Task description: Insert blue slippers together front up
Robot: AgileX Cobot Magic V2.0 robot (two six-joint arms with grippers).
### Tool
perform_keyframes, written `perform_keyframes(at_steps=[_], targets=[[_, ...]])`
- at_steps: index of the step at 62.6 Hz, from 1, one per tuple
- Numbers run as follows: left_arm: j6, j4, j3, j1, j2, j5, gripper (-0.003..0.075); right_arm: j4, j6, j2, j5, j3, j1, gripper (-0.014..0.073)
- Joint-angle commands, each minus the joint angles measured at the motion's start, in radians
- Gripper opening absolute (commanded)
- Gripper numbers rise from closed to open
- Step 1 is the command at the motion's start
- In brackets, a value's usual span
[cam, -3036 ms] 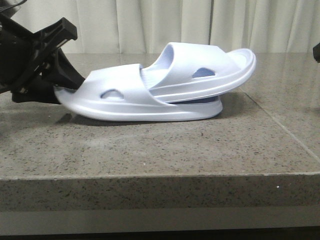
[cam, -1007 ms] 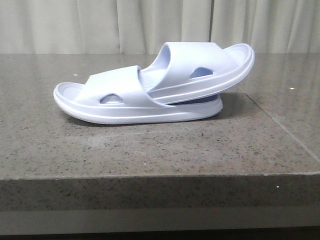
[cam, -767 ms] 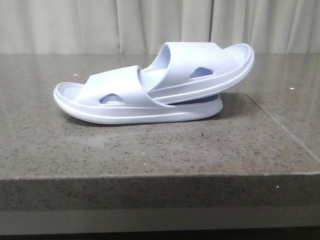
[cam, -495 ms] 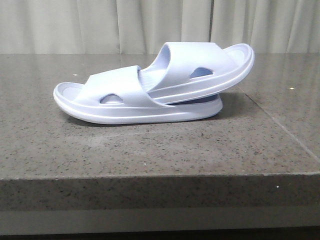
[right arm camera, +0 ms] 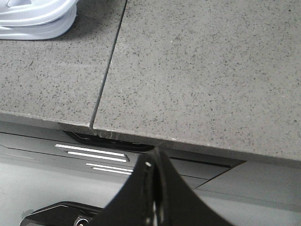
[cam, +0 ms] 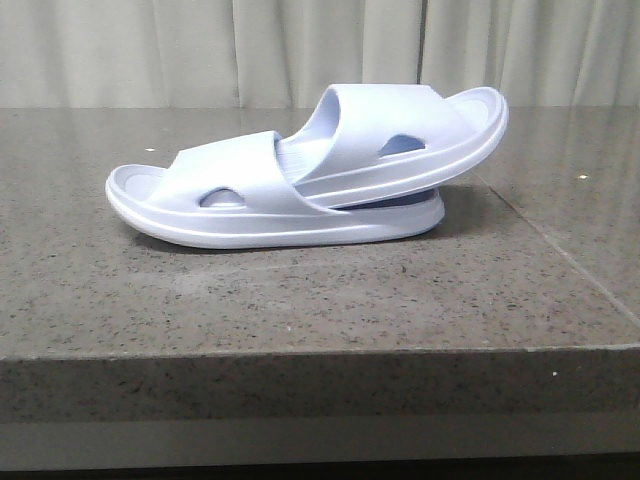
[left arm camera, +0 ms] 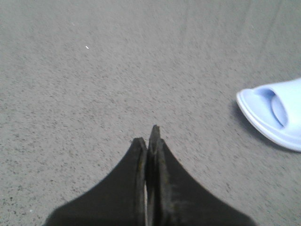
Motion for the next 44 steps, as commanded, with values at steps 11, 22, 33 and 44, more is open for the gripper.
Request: perform_keyframes(at_steps=[11, 22, 33, 44], targets=[[0.007, -0.007, 0.242, 0.039, -0.194, -0.327, -0.002, -0.001, -0.001, 0.006, -0.06, -0.021, 0.002, -0.0068], [0.007, -0.007, 0.393, 0.039, -0.328, -0.464, -0.002, -0.001, -0.001, 0.006, -0.06, -0.021, 0.002, -0.0068], [0.007, -0.007, 0.498, 0.039, -0.376, -0.589, -0.002, -0.001, -0.001, 0.006, -0.059, -0.021, 0.002, -0.0068], [0.007, -0.007, 0.535, 0.039, -0.376, -0.659, -0.002, -0.001, -0.001, 0.007, -0.06, -0.021, 0.002, -0.0068]])
